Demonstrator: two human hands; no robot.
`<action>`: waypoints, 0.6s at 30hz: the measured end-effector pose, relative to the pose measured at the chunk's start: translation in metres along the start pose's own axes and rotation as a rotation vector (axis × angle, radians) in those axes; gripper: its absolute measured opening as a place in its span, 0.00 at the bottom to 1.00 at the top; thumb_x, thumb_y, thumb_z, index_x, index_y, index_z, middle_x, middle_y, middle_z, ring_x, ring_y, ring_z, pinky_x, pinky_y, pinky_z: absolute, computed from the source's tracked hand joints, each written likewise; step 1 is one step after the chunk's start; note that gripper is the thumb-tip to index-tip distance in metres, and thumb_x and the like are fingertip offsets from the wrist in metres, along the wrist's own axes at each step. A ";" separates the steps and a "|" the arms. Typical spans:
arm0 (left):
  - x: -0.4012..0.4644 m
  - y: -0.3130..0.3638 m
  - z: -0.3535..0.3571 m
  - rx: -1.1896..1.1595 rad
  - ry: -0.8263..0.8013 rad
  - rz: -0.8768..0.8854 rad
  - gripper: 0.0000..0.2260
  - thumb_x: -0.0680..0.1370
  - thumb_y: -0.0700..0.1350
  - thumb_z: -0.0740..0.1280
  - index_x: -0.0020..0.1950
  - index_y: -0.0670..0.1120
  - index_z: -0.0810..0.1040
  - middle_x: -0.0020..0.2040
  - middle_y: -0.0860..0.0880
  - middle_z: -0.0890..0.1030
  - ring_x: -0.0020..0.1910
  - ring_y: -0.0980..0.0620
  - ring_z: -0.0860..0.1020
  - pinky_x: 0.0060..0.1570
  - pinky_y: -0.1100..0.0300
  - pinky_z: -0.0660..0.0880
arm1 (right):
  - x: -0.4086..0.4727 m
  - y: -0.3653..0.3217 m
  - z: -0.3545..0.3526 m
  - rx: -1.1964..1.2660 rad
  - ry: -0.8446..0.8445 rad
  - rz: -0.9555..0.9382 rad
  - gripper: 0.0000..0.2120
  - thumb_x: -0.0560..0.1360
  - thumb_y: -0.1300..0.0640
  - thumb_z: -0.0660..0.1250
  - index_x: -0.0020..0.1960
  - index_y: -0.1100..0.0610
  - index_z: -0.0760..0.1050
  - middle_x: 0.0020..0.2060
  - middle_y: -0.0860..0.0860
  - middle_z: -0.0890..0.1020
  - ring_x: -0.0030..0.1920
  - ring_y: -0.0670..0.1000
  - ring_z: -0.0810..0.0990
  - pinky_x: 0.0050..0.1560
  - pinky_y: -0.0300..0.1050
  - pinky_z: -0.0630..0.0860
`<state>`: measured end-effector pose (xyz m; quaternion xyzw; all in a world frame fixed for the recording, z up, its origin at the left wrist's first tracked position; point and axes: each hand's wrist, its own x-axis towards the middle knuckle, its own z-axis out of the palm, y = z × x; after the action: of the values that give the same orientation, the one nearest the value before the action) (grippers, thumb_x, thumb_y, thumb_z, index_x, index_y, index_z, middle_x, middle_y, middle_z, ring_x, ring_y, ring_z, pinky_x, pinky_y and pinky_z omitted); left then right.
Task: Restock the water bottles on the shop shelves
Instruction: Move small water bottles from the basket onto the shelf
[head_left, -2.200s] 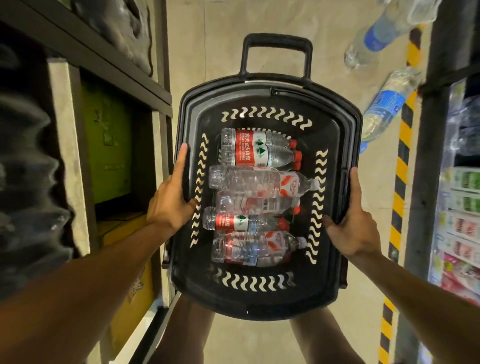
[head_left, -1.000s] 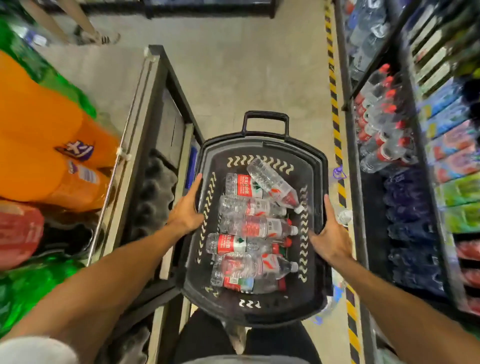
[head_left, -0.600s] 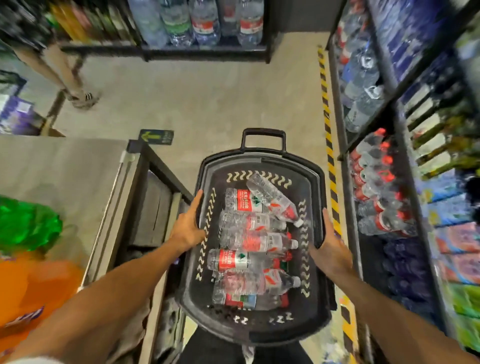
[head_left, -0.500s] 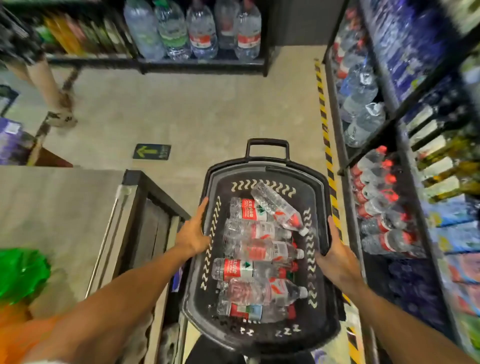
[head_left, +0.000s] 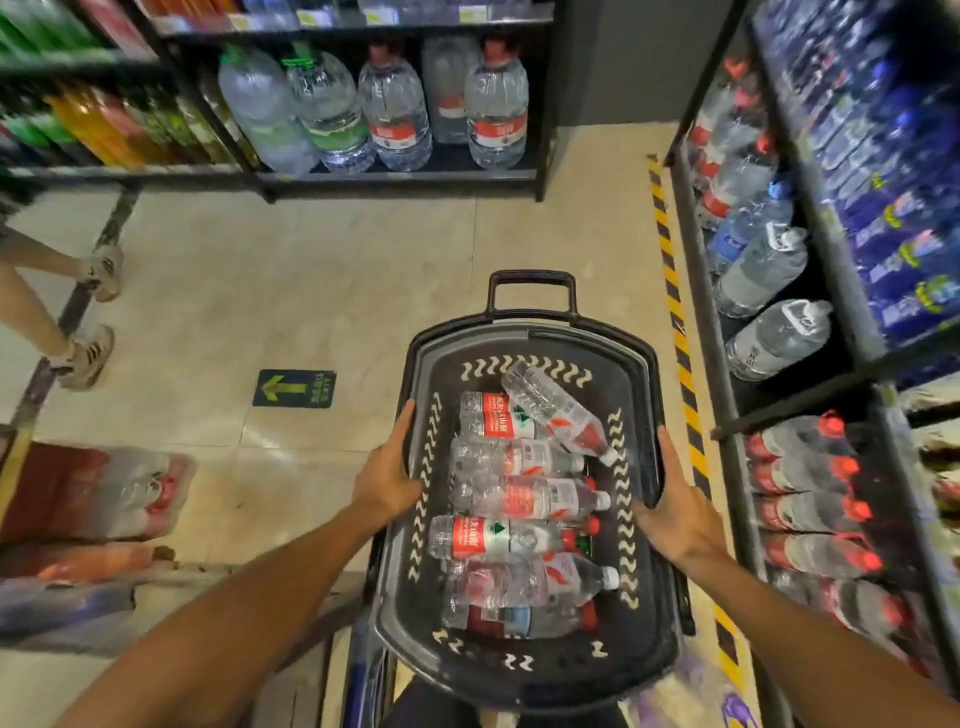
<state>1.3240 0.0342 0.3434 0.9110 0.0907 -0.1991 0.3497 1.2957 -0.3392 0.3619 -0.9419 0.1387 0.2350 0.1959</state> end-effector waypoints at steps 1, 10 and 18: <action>0.022 0.010 -0.008 0.005 0.007 -0.007 0.53 0.72 0.45 0.79 0.83 0.58 0.44 0.62 0.46 0.83 0.55 0.46 0.83 0.56 0.51 0.81 | 0.025 -0.009 -0.011 0.013 -0.006 0.006 0.53 0.77 0.52 0.72 0.81 0.41 0.33 0.26 0.54 0.78 0.25 0.56 0.78 0.24 0.44 0.69; 0.197 0.059 -0.069 -0.097 0.083 -0.091 0.54 0.68 0.60 0.78 0.83 0.57 0.44 0.66 0.45 0.80 0.60 0.43 0.82 0.61 0.45 0.79 | 0.232 -0.101 -0.091 -0.029 -0.070 -0.092 0.52 0.78 0.50 0.70 0.79 0.37 0.29 0.31 0.55 0.82 0.31 0.58 0.81 0.32 0.50 0.79; 0.398 0.070 -0.128 -0.045 0.002 -0.073 0.53 0.72 0.53 0.78 0.83 0.54 0.42 0.66 0.42 0.80 0.59 0.39 0.81 0.59 0.46 0.79 | 0.394 -0.195 -0.131 -0.117 -0.056 -0.045 0.51 0.79 0.48 0.69 0.79 0.39 0.28 0.30 0.55 0.80 0.30 0.58 0.80 0.28 0.49 0.75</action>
<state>1.7435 0.0787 0.3028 0.8991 0.1286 -0.2089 0.3624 1.7509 -0.2900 0.3313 -0.9477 0.0982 0.2644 0.1494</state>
